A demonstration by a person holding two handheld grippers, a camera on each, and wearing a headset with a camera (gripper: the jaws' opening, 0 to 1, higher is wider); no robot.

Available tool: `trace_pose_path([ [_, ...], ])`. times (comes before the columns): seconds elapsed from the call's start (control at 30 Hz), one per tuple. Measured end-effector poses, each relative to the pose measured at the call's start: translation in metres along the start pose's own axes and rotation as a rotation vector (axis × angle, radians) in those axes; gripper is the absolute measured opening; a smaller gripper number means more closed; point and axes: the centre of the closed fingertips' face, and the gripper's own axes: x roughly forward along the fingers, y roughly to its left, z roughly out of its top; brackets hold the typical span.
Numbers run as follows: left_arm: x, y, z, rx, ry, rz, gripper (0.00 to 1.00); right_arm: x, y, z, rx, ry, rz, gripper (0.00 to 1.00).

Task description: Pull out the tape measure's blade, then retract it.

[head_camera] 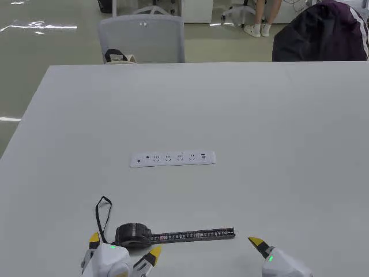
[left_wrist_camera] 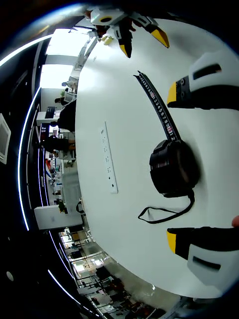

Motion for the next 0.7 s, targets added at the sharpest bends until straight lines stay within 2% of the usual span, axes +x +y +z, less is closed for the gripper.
trace_pose_path([
  [0.57,0.016,-0.004,-0.006,-0.047,0.026,0.033,0.97,0.018,-0.01,-0.001,-0.065,0.027,0.069,0.69],
  [0.7,0.019,-0.001,-0.006,-0.085,0.025,0.045,0.96,0.022,-0.014,-0.001,-0.083,0.033,0.085,0.67],
])
